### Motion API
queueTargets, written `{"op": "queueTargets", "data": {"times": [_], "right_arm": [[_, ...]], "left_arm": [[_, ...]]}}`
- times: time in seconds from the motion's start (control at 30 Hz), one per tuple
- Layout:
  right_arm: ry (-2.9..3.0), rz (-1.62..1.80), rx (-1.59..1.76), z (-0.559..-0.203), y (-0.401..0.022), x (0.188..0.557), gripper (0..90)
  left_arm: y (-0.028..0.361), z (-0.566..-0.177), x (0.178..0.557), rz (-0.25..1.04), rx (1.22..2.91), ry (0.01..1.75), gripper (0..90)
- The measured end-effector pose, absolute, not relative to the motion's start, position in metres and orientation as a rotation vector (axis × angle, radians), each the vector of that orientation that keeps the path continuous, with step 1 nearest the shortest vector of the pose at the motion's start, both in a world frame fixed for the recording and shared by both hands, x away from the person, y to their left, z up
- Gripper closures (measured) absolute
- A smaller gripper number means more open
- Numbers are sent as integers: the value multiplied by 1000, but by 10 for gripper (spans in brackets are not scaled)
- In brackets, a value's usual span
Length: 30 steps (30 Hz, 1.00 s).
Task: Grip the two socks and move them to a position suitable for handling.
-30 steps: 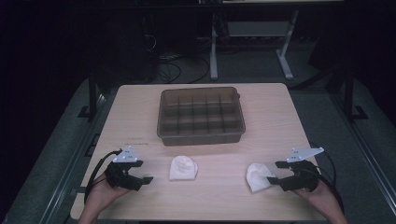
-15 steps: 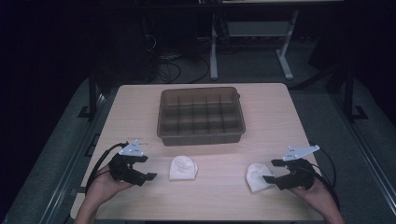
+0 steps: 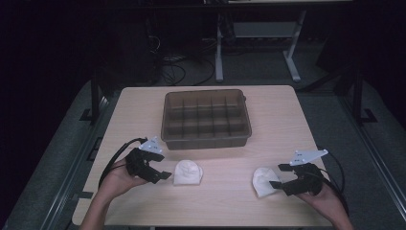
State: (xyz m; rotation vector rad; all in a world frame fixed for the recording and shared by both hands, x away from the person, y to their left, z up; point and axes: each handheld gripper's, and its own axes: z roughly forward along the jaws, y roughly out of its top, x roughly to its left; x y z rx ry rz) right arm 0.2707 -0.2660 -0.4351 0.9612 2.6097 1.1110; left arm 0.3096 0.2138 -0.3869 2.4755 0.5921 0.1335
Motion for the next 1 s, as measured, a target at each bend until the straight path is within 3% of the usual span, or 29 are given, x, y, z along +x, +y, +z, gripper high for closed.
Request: {"op": "queueTargets", "data": {"times": [0.57,1.0], "right_arm": [[2616,1123,952,-435,-267,264,254],[2655,1094,931,-439,-263,267,254]], "left_arm": [[169,-402,327,64,2595,469,399],[146,-426,339,32,2693,475,493]]}}
